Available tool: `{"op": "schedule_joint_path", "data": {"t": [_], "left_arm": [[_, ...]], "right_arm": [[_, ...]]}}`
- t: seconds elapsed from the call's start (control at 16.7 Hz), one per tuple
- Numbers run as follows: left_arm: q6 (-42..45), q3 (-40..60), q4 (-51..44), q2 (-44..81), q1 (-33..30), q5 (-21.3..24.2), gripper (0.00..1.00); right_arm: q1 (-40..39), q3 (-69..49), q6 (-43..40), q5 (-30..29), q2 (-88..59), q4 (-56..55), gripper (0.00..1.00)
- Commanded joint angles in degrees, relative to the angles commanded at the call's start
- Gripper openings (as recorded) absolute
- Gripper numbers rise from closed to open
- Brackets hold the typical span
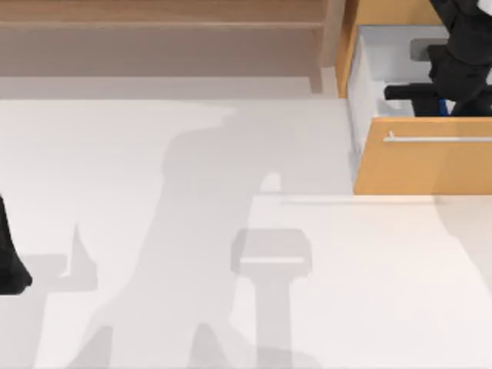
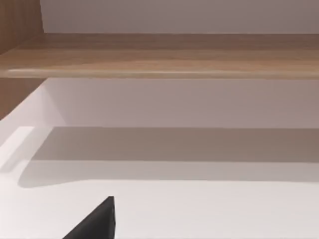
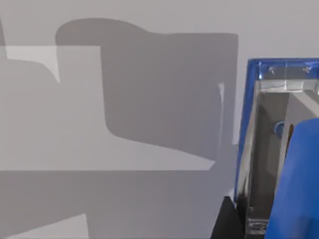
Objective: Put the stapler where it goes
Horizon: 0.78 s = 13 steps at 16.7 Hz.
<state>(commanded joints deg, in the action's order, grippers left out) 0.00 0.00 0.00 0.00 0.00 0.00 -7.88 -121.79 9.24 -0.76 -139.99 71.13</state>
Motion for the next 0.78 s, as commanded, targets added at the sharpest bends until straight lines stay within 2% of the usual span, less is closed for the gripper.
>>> {"op": "schedule_joint_path", "data": {"t": [0.24,0.78], "left_arm": [[0.00,0.00,0.00,0.00,0.00,0.00,1.00],[0.00,0.00,0.00,0.00,0.00,0.00,1.00]], "right_arm": [[0.01,0.14,0.00,-0.01,-0.05,-0.03,0.00],[0.01,0.14,0.00,-0.01,-0.05,-0.03,0.68]]}}
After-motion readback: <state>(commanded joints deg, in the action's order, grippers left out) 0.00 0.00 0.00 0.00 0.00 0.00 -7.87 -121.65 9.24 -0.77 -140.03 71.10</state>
